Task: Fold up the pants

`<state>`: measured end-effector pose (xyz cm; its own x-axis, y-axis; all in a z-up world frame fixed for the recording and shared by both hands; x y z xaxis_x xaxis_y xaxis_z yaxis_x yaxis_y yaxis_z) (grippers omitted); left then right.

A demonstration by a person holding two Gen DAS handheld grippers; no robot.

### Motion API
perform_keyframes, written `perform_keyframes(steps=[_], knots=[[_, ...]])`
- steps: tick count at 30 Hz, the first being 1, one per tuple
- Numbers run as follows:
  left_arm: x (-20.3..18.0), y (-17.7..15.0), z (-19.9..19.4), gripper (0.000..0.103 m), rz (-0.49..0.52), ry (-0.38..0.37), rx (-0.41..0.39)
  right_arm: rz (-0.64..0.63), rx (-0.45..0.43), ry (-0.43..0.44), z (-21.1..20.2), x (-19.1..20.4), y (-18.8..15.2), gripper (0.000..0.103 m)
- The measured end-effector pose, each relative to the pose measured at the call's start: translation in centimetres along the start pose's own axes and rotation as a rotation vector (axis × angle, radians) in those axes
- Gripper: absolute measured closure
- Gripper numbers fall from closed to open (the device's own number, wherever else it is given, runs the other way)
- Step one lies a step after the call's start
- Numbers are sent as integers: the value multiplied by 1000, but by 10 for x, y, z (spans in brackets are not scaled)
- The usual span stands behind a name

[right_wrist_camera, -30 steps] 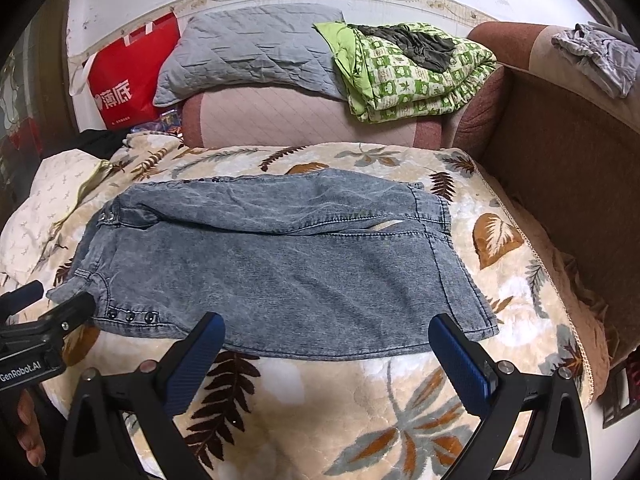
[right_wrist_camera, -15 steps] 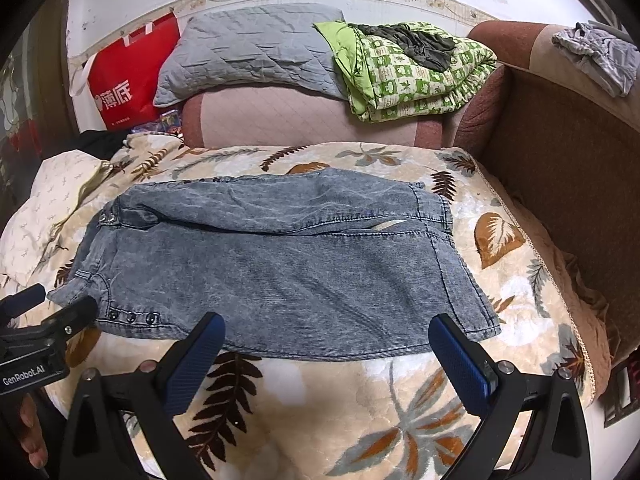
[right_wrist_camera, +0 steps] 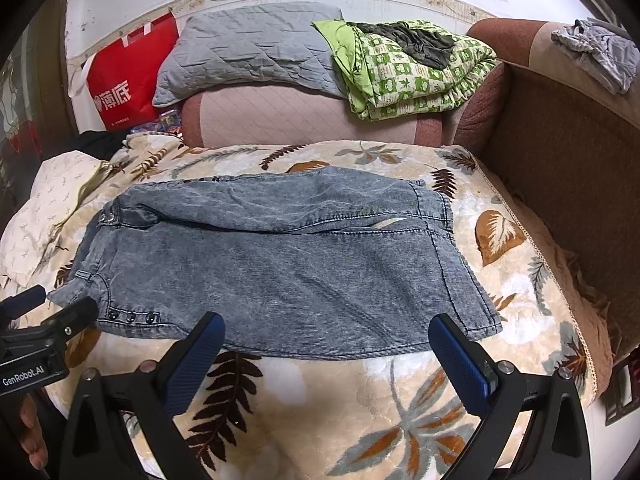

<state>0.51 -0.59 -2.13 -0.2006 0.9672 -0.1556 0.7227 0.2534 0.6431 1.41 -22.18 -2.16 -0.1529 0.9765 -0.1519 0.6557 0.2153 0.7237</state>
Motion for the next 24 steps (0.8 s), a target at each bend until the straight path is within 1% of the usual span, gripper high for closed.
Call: perform_keyframes(steps=[7, 11, 16, 22, 24], knots=[[2, 0, 1, 0, -6, -1, 1, 1, 7, -1, 1, 0, 0, 0], [9, 0, 6, 0, -25, 2, 15, 3, 9, -5, 1, 0, -1, 0], [25, 3, 14, 0, -80, 6, 43, 41, 28, 16, 8, -10, -4, 0], [49, 6, 25, 0, -127, 44, 57, 100, 58, 18, 19, -28, -12, 0], [62, 8, 31, 0, -158, 53, 72, 115, 70, 24, 24, -35, -15, 0]])
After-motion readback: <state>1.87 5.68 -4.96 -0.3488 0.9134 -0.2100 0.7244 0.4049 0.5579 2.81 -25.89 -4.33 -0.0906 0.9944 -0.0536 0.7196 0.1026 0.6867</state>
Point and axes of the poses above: each gripper's, at about its wrist camera, not at the fingertips, and z roughly the way its jaws point, x to its left, y to its top, the point moved 1 cm from there along z, roughly the way its jaws point, and after that the axes turned 9 degrees about -z, right-handed, at the moved point
